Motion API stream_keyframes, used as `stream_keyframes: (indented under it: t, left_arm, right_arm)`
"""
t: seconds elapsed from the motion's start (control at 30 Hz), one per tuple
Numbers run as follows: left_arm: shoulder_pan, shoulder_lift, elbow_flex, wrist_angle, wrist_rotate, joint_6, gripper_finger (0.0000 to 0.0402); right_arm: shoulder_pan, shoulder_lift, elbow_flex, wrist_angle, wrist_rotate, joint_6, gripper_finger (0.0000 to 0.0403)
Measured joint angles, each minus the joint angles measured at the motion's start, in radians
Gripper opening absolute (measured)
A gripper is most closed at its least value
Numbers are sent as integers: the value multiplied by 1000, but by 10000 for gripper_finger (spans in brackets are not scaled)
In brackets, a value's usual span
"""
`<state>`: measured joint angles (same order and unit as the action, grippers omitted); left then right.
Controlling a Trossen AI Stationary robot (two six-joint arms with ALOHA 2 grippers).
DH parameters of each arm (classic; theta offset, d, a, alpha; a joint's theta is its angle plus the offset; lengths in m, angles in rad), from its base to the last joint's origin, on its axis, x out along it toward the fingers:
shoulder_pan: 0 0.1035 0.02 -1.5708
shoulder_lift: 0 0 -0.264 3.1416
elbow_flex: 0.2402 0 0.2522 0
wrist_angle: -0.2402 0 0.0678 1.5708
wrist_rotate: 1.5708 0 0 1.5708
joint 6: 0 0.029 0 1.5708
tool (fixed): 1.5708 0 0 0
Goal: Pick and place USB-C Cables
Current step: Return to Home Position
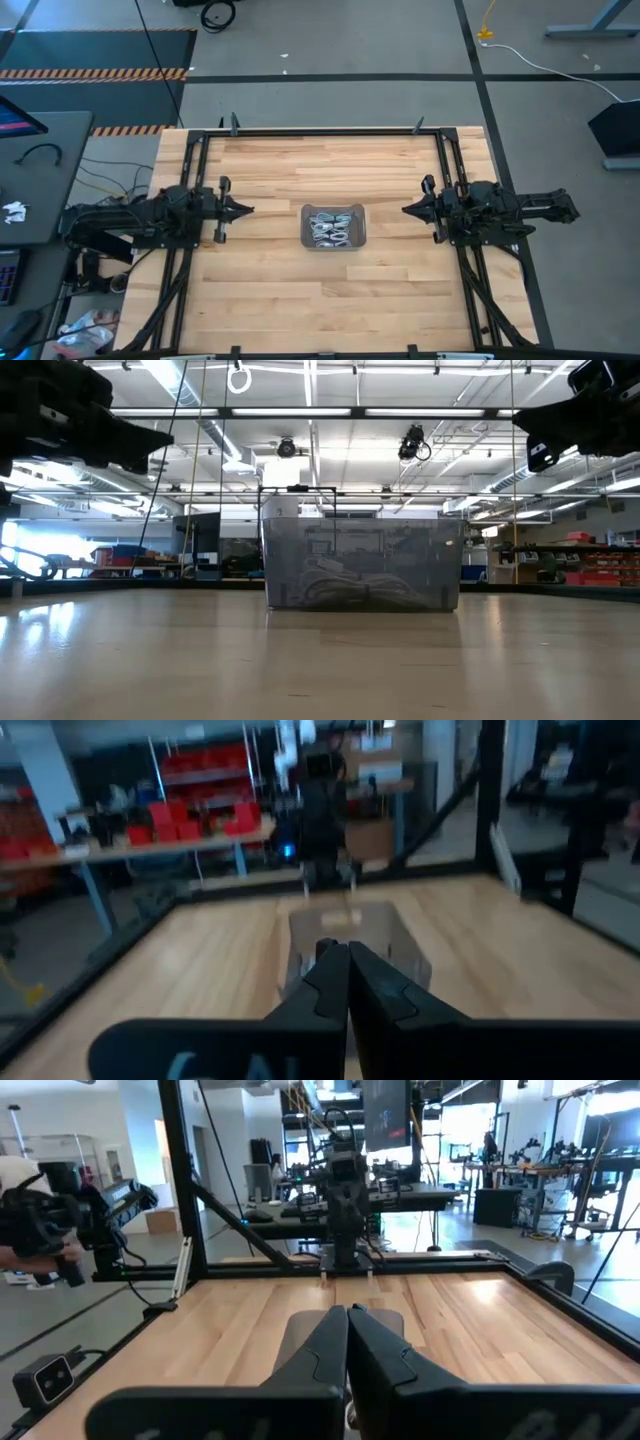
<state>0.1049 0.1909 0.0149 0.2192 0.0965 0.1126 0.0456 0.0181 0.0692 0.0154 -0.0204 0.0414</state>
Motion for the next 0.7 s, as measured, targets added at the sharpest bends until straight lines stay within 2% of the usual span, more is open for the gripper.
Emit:
stream_keyframes:
  t: [0.23,0.7]
  left_arm:
    - [-18,6,-6,-106,-44,-31,9]
    - [-19,5,-7,-105,-43,-54,9]
  right_arm:
    - [0,1,0,-93,0,-5,11]
    - [0,1,0,-114,0,-11,11]
